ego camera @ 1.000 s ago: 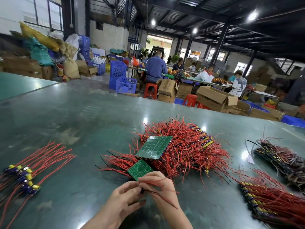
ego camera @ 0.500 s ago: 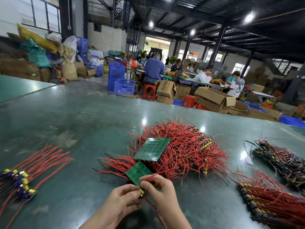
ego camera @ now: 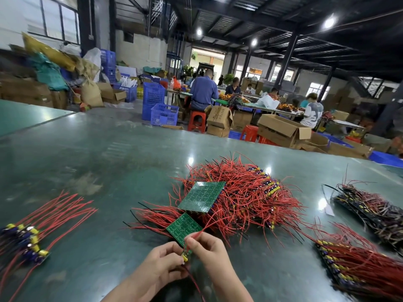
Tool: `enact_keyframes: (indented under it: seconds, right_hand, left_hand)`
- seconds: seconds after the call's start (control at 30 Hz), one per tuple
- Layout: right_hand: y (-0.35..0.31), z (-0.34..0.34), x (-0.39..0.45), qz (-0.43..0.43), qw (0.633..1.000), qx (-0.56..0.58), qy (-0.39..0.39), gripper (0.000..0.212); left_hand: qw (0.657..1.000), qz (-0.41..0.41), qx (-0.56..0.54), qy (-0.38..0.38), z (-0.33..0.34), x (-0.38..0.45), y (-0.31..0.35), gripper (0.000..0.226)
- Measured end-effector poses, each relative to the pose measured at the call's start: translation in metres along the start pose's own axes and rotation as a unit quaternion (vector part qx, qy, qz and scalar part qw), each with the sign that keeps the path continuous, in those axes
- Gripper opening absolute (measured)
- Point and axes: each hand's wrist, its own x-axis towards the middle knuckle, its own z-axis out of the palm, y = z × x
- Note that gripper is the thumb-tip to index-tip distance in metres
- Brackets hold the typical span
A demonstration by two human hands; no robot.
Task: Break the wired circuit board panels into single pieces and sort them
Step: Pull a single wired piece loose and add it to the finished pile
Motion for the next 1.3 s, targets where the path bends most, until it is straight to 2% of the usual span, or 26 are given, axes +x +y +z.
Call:
enact_keyframes:
  seconds: [0.13,0.3,0.43,0.57,0.87,1.03,1.17,1.23,1.3]
  right_hand:
    - [0.005,-0.002,0.001,-0.008,0.999,-0.042,0.001,0.02]
    - [-0.003,-0.005,-0.002,-0.009,0.999,-0.043,0.005,0.005]
    - [-0.008,-0.007,-0.003,-0.002,1.0,-0.024,0.006,0.011]
    - [-0.009,-0.001,-0.006,0.008,1.0,-0.001,0.016,0.008]
    - [-0.02,0.001,-0.009,0.018,0.999,-0.03,0.008,0.01]
    - [-0.038,-0.005,-0.013,-0.002,0.999,-0.034,0.02,0.015]
    - [-0.046,-0.008,-0.015,-0.036,0.996,-0.085,0.014,0.031]
    - [-0.046,-0.008,-0.015,-0.041,0.995,-0.095,0.014,0.033]
    - [-0.045,-0.007,-0.013,-0.035,0.996,-0.079,0.028,0.026]
  left_hand:
    - [0.998,-0.031,-0.05,0.02,0.002,0.0,0.001,0.011]
    - [0.999,-0.028,-0.035,0.011,-0.001,-0.002,0.005,0.008]
    - [0.998,-0.034,-0.044,-0.015,-0.003,-0.002,0.008,0.022]
    - [0.996,-0.027,-0.077,-0.026,-0.003,-0.004,0.01,0.011]
    - [0.995,-0.051,-0.084,-0.032,-0.003,-0.008,0.011,0.01]
    - [0.994,-0.063,-0.09,-0.025,-0.008,-0.005,0.011,0.016]
    - [0.995,-0.071,-0.05,-0.053,-0.011,-0.007,0.011,0.032]
    - [0.996,-0.065,-0.018,-0.053,-0.01,-0.007,0.01,0.033]
    - [0.999,-0.034,-0.016,-0.038,-0.01,-0.005,0.009,0.023]
